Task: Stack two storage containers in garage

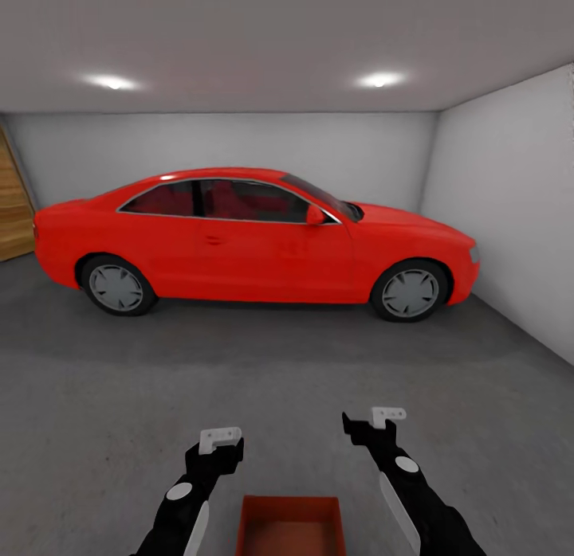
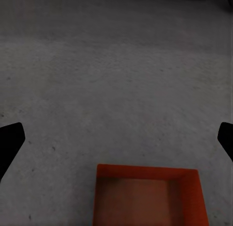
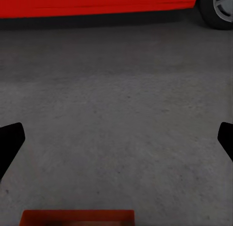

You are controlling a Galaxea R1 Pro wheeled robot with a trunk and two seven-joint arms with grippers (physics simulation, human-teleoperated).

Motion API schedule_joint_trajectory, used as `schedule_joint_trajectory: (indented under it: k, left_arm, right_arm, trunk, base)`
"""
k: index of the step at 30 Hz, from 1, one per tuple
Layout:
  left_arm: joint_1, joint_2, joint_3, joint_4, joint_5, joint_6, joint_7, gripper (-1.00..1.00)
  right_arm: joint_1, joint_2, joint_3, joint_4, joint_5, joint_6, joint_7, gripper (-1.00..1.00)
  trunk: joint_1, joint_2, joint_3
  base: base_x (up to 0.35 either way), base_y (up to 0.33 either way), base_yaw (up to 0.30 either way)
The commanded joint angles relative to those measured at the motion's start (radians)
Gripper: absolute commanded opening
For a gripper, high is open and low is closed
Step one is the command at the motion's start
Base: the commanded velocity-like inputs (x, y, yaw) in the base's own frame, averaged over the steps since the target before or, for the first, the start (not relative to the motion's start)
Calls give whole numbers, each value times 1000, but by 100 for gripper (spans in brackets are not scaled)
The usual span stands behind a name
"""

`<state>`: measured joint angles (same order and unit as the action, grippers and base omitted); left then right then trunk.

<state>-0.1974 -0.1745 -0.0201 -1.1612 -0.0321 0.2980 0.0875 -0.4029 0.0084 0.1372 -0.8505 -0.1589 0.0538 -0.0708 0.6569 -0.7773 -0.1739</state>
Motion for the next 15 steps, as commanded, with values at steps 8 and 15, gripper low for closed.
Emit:
schedule_joint_trajectory:
  k: [8, 15]
  left_arm:
    - [-1, 0, -1, -2, -3, 5, 5, 100]
    - [-1, 0, -1, -1, -3, 5, 5, 100]
  right_arm:
    - [-1, -1, 4, -1, -10, 5, -7, 100]
    - [-1, -1, 4, -1, -10, 5, -7, 100]
  trunk:
    - [-30, 55, 36]
    - [-57, 104, 70]
  base:
    - [0, 0, 0]
    - [0, 0, 0]
